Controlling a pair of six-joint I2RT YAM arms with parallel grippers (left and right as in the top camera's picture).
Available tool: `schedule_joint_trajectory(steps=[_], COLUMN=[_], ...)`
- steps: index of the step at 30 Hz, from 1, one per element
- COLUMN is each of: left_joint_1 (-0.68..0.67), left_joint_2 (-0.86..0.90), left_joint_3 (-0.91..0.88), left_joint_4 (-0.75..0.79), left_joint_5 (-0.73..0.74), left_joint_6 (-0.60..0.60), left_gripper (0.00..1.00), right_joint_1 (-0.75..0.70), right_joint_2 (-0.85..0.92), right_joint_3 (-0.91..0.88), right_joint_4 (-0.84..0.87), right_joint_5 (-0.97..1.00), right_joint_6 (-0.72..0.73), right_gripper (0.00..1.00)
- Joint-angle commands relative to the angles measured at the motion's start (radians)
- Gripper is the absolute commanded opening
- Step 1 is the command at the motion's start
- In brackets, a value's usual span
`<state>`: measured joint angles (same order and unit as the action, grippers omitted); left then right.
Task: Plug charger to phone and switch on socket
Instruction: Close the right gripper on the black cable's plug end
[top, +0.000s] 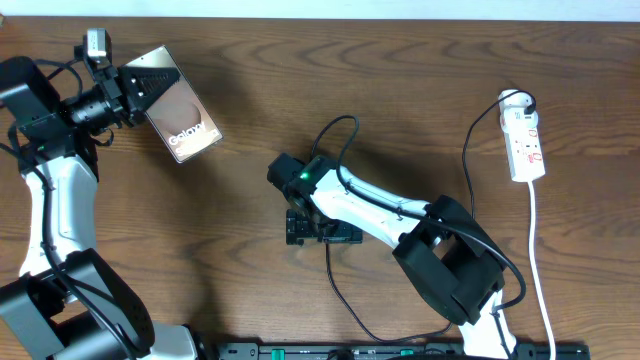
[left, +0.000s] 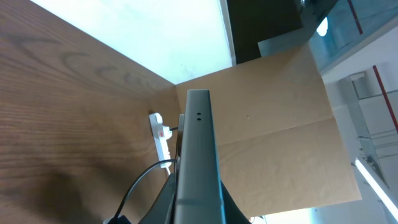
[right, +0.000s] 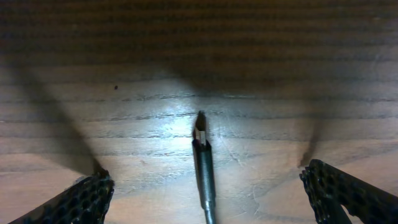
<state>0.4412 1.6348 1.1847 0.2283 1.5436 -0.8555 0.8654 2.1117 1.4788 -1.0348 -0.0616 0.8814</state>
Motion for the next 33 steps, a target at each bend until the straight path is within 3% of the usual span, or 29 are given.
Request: schedule_joint_trajectory(steps=[1,3,8,17,33], left_joint_1=[0.001,0.001,0.001,0.001,0.001], left_joint_2=[0.004,0.004,0.004,0.004,0.004], left_joint_3=[0.008,0.008,0.008,0.008,0.008], left_joint_4=[0.004,0.004,-0.003,-0.003,-0.003], left_joint_5=[0.029,0.029,0.029,0.029,0.029], left_joint_6=[0.018,0.022,0.033,0.033,0.033], left_gripper=[0.08,0.08,0.08,0.08,0.07], right_joint_1=[0.007,0.007,0.007,0.007,0.006], right_joint_2=[0.03,0.03,0.03,0.03,0.03], right_joint_3=[-0.002,-0.002,-0.002,-0.002,-0.002], right_joint_4=[0.003,0.006,0.006,0.006,-0.001], right_joint_5=[0.034,0.037,0.037,0.036,-0.032], right_joint_6=[0.015,0.016,0.016,0.016,0.016], right_gripper=[0.99,0.96,0.67,0.32,0.13])
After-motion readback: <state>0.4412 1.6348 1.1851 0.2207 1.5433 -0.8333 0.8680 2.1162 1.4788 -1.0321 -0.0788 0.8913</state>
